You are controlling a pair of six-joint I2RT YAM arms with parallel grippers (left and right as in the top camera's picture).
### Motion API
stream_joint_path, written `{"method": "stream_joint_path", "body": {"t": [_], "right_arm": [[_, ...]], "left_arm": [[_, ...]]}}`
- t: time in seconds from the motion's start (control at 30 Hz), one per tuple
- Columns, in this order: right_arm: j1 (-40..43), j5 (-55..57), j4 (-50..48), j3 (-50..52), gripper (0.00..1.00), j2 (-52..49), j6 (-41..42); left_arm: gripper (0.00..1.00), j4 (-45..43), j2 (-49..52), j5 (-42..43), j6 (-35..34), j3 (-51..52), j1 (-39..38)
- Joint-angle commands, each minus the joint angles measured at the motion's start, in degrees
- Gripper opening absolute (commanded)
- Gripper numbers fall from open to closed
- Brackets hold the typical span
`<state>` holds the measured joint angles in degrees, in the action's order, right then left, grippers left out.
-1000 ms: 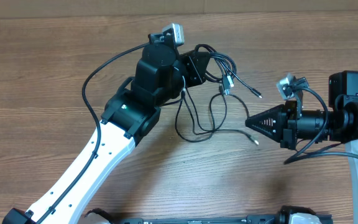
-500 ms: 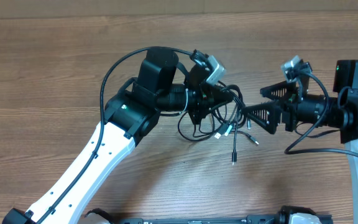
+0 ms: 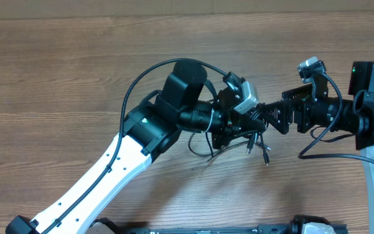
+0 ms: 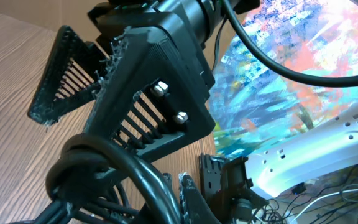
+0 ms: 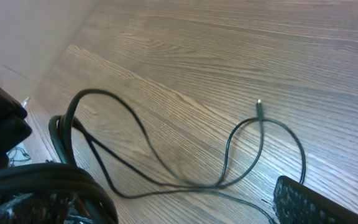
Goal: Untangle cables
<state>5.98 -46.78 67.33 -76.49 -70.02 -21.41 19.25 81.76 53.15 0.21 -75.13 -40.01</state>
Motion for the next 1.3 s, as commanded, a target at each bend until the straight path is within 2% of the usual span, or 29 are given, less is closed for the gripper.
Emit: {"method": "stream_joint_path", "body": {"t": [0.0, 0.17, 0.27, 0.37, 0.53, 0.63, 0.77, 0.93, 1.0, 1.07, 1.17, 1.27], "right_arm": [[0.09, -3.54, -0.17, -0.39, 1.0, 0.59, 0.15], [0.09, -5.64, 1.44, -0.39, 1.0, 0.59, -0.02], [0.09, -5.31, -1.64, -0.39, 1.0, 0.57, 0.46], [0.09, 0.13, -5.75, -0.39, 1.0, 0.57, 1.66], [0.09, 15.13, -12.52, -0.39, 1.0, 0.46, 14.95], [0.09, 20.39, -13.51, -0.39, 1.0, 0.46, 18.34], [0.09, 26.82, -12.5, -0.39, 1.0, 0.48, 21.44], [0.09, 26.95, -6.93, -0.39, 1.0, 0.48, 20.98], [0.09, 29.92, -4.17, -0.39, 1.0, 0.48, 21.0], [0.09, 33.11, -2.12, -0.39, 1.0, 0.48, 21.03], [0.09, 35.71, 0.22, -0.39, 1.0, 0.48, 21.44], [0.09, 35.89, 1.01, -0.39, 1.0, 0.48, 21.9]], "left_arm": [[0.04, -0.55, -0.87, 1.73, 1.55, -0.46, -0.9], [0.04, -2.19, -0.87, -2.93, 0.81, -0.46, -0.94], [0.04, -3.67, -0.85, 0.9, 0.87, -0.46, -1.75], [0.04, -3.45, -0.87, 6.8, 0.85, -0.46, -2.91], [0.04, -3.45, -0.87, 21.42, 0.85, -0.46, -3.15], [0.04, -3.45, -0.87, 25.88, 0.85, -0.46, -3.15], [0.04, -3.41, -0.87, 26.1, 0.66, -0.46, -3.02], [0.04, -3.45, -0.87, 21.55, 0.42, -0.46, -2.45], [0.04, -3.43, -0.87, 18.16, -2.49, -0.46, -1.86], [0.04, -3.45, -0.87, 12.85, -8.2, -0.46, 0.09], [0.04, -3.43, -0.94, 3.23, -20.24, -0.46, 3.82], [0.04, -1.09, -2.05, -11.52, -32.92, -0.46, 6.1]]}}
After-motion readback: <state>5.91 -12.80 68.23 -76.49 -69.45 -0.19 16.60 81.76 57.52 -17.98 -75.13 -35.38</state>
